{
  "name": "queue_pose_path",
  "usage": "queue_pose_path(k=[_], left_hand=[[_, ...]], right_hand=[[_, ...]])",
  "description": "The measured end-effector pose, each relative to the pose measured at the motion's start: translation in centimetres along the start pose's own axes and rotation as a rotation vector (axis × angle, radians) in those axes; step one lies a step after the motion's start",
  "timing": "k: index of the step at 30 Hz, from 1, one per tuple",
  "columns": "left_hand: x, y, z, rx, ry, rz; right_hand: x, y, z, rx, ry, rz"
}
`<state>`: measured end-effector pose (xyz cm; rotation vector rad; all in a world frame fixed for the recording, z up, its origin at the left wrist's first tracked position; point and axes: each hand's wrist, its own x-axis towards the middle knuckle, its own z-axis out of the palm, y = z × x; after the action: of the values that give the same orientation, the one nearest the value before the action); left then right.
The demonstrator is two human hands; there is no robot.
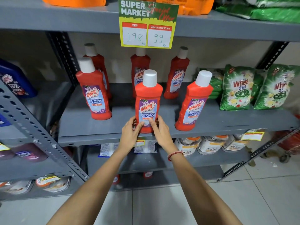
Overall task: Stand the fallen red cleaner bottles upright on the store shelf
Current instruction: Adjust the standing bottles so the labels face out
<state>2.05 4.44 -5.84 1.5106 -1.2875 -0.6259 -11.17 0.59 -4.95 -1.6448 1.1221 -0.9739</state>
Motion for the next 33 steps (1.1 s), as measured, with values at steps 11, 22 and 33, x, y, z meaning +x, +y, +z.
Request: queue_pose_path(k=[11, 22, 33], left_hand=[[-1.4, -1.6, -3.8, 0.080, 0.169, -0.027], [3.0, -4.0, -12.8, 0.097, 0.416, -0.067], [6.1, -5.6, -14.4, -0.043, 0.204, -0.114]], right_hand=[[-4.3, 0.0, 3.1, -0.017, 0.339, -0.039], [3.0, -5.4, 12.7, -0.124, 0.034, -0.122], [8.2, -6.2, 15.5, -0.004, -0.202, 0.034]])
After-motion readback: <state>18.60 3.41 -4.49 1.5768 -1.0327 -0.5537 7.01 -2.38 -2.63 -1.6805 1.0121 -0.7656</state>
